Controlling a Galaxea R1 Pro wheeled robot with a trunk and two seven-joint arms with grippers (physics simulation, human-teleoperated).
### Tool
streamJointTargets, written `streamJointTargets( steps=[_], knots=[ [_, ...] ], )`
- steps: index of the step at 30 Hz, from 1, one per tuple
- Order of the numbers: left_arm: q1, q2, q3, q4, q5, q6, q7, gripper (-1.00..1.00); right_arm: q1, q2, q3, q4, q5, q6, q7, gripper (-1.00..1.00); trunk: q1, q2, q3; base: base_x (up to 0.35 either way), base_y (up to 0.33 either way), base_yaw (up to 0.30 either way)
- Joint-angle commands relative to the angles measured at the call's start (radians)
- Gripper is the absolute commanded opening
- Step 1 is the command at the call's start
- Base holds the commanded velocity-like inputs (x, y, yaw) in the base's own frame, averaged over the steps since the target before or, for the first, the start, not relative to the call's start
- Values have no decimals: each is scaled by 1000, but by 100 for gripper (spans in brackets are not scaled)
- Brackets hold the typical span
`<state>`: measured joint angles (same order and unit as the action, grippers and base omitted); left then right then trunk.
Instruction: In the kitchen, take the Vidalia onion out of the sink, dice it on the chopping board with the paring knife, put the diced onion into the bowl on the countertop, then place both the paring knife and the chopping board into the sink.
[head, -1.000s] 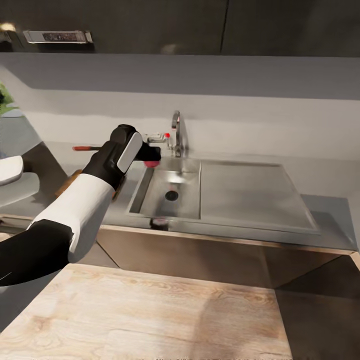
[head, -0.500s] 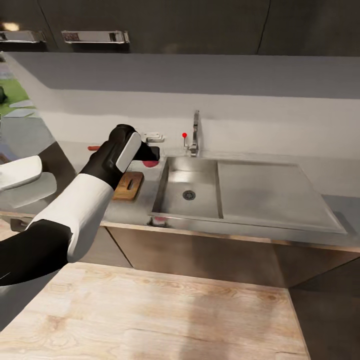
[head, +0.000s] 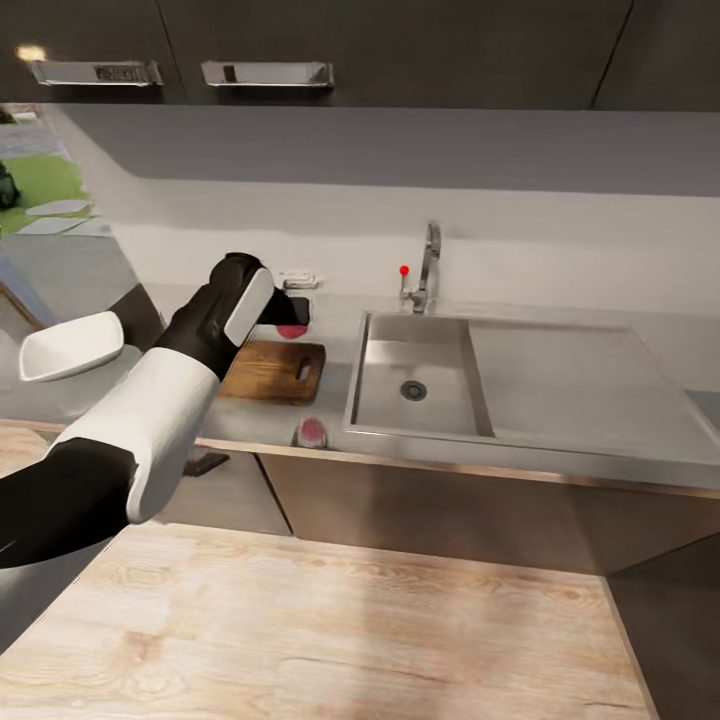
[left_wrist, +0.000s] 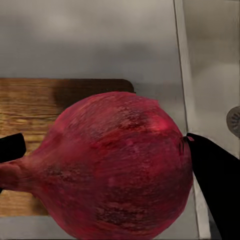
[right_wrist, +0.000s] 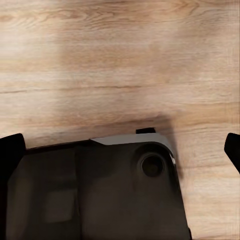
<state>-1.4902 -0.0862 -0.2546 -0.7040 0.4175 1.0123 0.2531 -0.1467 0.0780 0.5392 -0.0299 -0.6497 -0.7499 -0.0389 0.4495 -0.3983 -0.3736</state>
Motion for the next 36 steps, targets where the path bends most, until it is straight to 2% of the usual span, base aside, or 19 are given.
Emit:
streamJointTargets(
  steps=[1,6,15,36],
  knots=[
    [-1,3,-3,1,13,2,9,-100,-1,0,8,1,-5,-3,-4,100,0,-2,-2,0,302,0],
    [-1,12,-3,38,13,2,9,-100,-1,0,8,1,-5,-3,-4,100,0,-2,-2,0,302,0],
    [-1,7,-5,91,12,0,9,-100,-1,0,8,1,-5,-3,-4,100,0,-2,-2,0,277,0],
    [-1,-1,-5,119,12,-1,9,-100,-1,0,8,1,-5,-3,-4,100,0,-2,-2,0,15,0]
  ],
)
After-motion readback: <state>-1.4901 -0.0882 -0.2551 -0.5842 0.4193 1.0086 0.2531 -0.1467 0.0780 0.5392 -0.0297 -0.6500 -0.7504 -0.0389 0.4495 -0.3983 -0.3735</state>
